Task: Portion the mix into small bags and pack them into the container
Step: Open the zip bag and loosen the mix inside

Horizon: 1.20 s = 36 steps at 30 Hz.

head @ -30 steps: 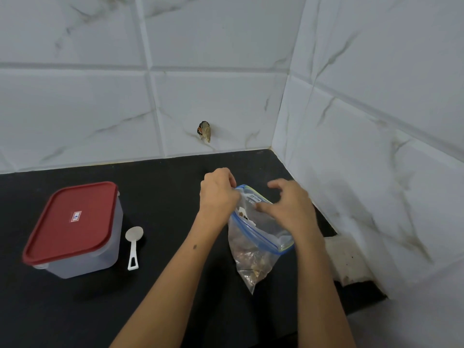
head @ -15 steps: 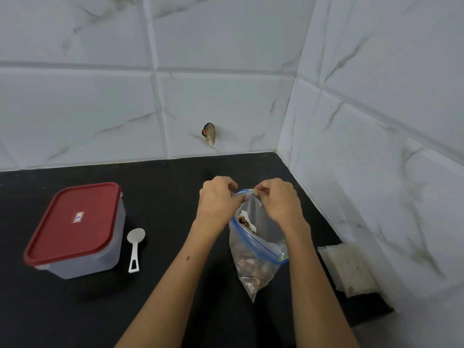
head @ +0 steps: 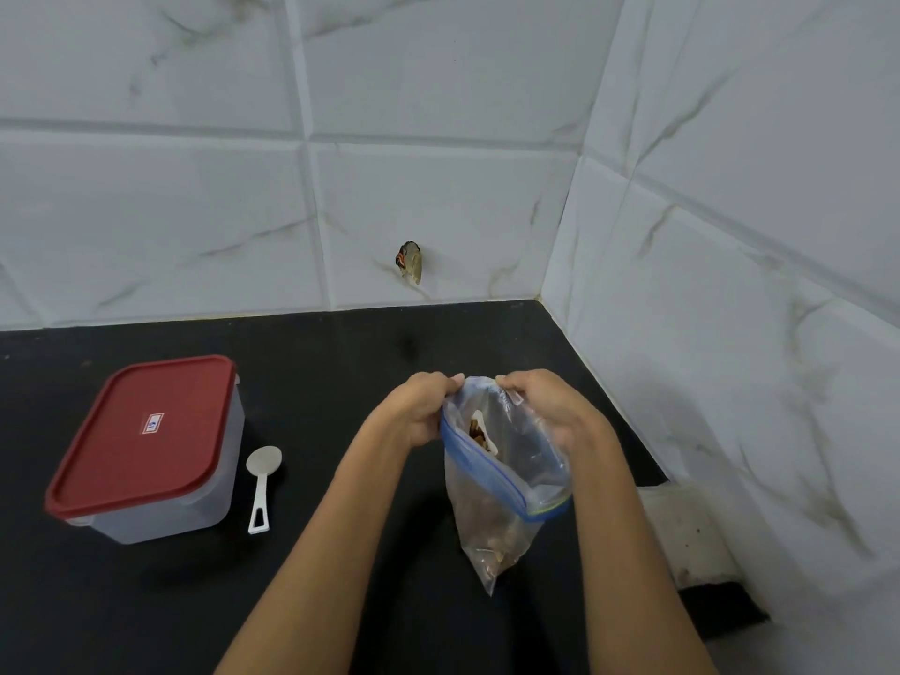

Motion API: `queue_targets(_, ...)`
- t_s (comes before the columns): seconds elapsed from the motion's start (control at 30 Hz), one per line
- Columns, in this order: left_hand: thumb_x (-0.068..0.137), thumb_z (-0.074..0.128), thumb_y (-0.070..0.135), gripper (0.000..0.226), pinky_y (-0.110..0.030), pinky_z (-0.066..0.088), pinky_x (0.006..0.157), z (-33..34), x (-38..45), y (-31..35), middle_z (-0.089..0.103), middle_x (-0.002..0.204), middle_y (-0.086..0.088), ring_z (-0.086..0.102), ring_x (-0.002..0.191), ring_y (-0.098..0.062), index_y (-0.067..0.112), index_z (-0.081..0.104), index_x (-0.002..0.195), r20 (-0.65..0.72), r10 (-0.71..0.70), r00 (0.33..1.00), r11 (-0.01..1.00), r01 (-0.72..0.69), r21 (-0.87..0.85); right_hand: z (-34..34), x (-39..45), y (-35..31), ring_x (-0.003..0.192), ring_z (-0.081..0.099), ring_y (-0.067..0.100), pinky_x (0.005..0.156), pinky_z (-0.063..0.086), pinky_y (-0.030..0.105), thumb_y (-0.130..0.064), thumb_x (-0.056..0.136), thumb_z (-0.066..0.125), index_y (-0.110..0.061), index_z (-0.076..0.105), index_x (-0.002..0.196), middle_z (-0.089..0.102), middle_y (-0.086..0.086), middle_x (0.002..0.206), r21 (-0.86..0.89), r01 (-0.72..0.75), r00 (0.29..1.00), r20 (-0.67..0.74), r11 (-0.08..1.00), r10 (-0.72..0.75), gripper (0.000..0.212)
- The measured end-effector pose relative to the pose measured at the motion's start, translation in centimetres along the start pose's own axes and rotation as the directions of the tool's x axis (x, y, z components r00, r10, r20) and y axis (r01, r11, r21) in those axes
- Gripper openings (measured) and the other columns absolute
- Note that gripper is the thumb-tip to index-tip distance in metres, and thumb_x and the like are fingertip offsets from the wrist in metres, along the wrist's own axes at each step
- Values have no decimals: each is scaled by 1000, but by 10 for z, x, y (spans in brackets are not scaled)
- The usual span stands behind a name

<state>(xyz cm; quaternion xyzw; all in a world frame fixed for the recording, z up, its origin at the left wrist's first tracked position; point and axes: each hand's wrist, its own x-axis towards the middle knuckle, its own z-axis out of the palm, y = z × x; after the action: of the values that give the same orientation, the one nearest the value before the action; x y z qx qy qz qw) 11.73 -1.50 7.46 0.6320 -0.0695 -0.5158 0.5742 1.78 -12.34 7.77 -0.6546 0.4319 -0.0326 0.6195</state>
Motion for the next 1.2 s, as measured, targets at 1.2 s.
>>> queue_targets(1.2,78,78,23,32,-22,53,49,2,-55,-46,71,84,-19,68,62,-19,-6,70,88,-178,176,968,950,-120,288,-12,-74,57,75,68,22,74,59,36,-11,82,70,-3,63,97,67,16,94,-80,-160,926,-359,984,122,19)
